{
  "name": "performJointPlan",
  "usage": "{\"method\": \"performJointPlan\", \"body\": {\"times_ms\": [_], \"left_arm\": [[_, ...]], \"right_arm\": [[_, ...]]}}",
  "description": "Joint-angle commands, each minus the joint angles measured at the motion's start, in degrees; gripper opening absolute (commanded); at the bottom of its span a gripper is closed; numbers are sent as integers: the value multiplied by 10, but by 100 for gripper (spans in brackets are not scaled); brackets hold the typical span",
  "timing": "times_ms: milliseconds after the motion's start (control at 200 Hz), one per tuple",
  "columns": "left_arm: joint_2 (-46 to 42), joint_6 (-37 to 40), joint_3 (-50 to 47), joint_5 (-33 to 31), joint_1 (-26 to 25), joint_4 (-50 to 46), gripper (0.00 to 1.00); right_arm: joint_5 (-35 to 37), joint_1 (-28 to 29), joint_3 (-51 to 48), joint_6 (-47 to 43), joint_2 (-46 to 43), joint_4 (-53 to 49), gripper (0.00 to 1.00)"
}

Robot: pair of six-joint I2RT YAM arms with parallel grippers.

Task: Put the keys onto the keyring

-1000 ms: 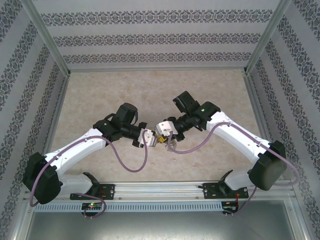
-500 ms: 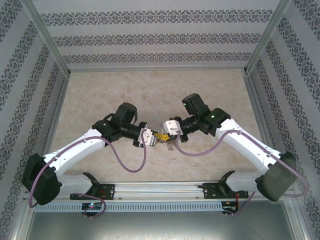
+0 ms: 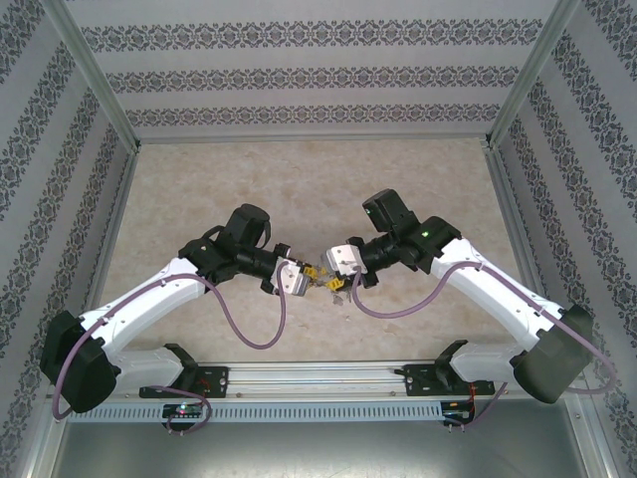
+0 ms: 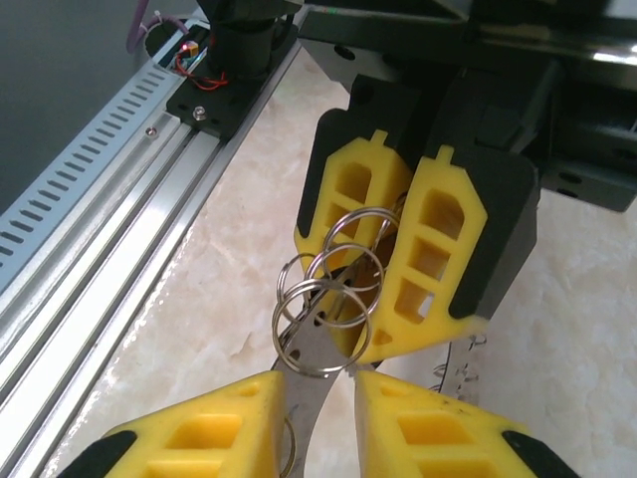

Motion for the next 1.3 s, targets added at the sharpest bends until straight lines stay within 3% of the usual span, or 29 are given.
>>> {"method": "performJointPlan", "body": {"times_ms": [0,185,460,764,1294], "left_arm": [[-10,45,26,-1,-3,-19,0],[-20,45,12,-15,-6,12,0],[-41,36,-14,-43,-9,63,0],[-33,59,-11,-48,-18,37,0],[-24,37,-13,-43,-18,45,0]], "right_arm": [[-16,-8,37,-7,8,-39,32],[-75,-6,81,34,66,-82,34],[-101,0,104,83,123,-120,35],[-137,2,169,24,187,-262,33],[-168,6,169,11,183,-264,21]]}}
